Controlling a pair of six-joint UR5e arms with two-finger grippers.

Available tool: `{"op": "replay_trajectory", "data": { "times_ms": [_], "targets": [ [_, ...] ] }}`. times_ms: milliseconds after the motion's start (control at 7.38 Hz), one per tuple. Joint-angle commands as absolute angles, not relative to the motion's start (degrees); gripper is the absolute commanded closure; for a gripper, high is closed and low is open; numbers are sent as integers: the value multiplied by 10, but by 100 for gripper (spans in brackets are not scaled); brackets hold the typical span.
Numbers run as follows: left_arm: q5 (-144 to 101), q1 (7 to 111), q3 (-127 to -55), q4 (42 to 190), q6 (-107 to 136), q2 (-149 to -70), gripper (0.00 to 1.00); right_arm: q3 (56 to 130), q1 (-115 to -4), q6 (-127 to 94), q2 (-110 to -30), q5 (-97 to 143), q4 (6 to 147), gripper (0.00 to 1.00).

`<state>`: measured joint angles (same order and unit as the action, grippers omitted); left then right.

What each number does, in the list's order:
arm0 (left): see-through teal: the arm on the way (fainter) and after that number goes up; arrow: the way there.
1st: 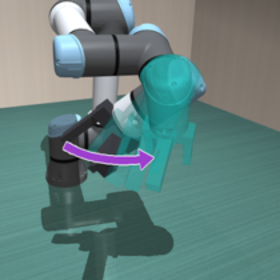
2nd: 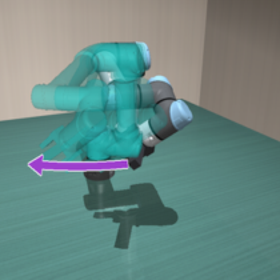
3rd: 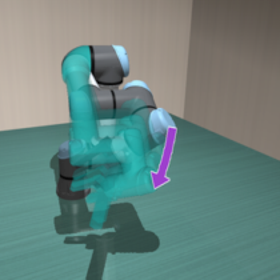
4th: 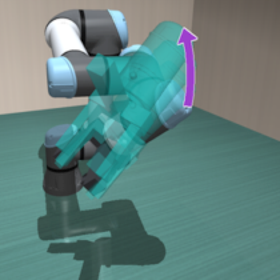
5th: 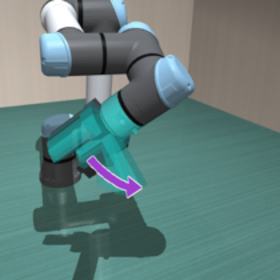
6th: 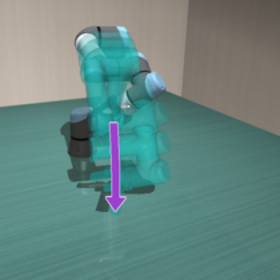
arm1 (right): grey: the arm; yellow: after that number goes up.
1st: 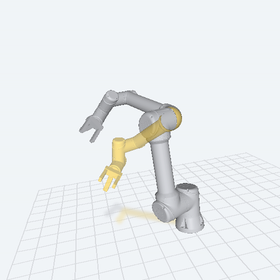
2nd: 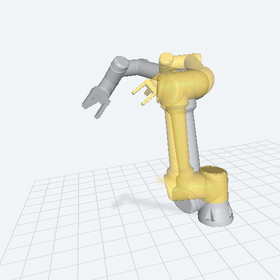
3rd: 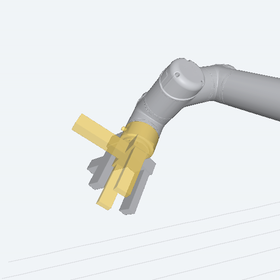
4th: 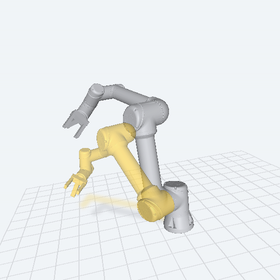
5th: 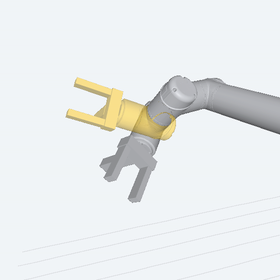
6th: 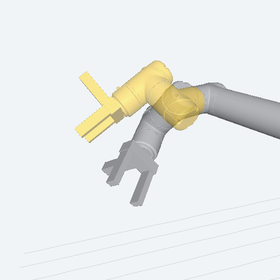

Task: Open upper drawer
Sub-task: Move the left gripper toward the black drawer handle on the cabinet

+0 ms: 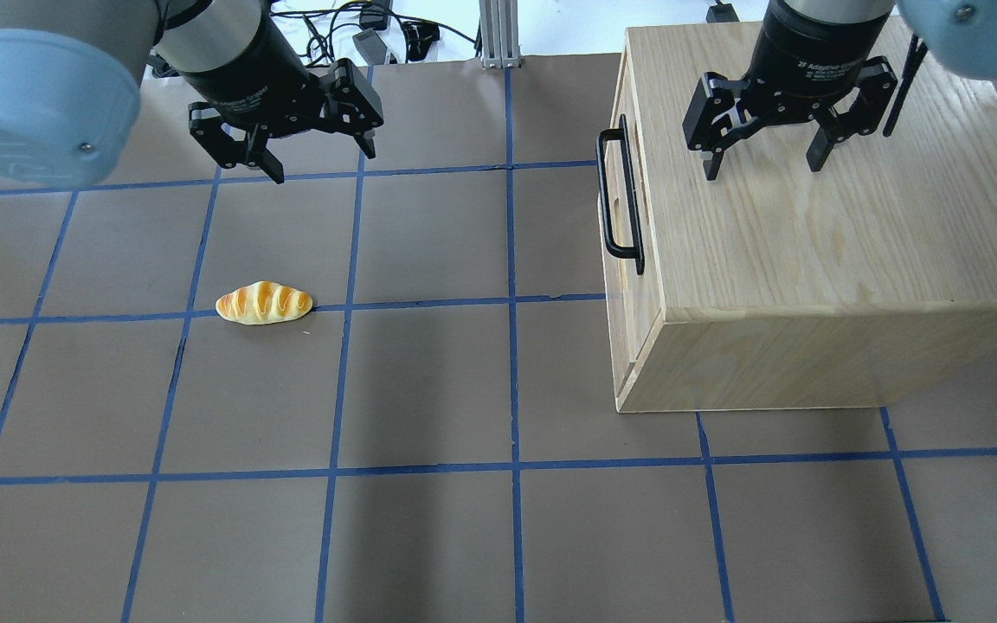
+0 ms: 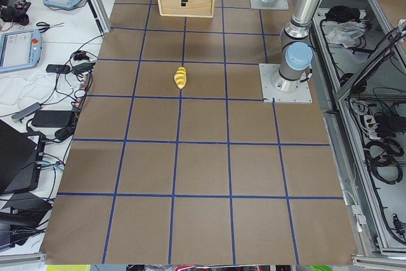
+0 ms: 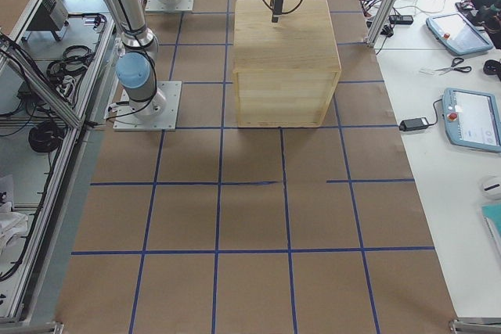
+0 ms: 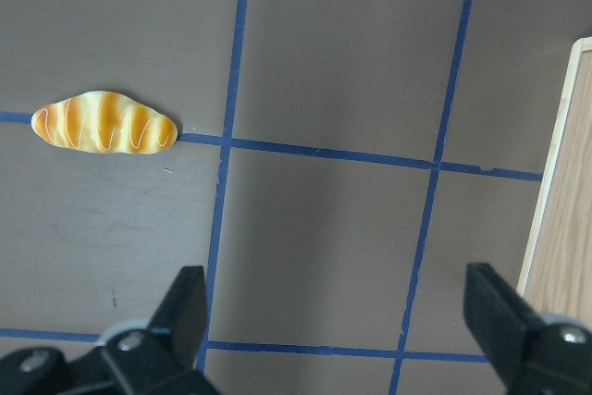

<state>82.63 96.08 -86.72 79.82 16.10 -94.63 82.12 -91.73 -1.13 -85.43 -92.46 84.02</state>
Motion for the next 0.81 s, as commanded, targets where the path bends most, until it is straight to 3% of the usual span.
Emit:
{"op": "replay_trajectory", "data": {
  "times_ms": [0,677],
  "targets": [
    [795,1005,-867,736,244,-973,0,821,-918,-11,-854,-925,840,0],
    [745,1080,-867,625,364,-1038,0,821,-918,-11,-854,-925,840,0]
  ]
}}
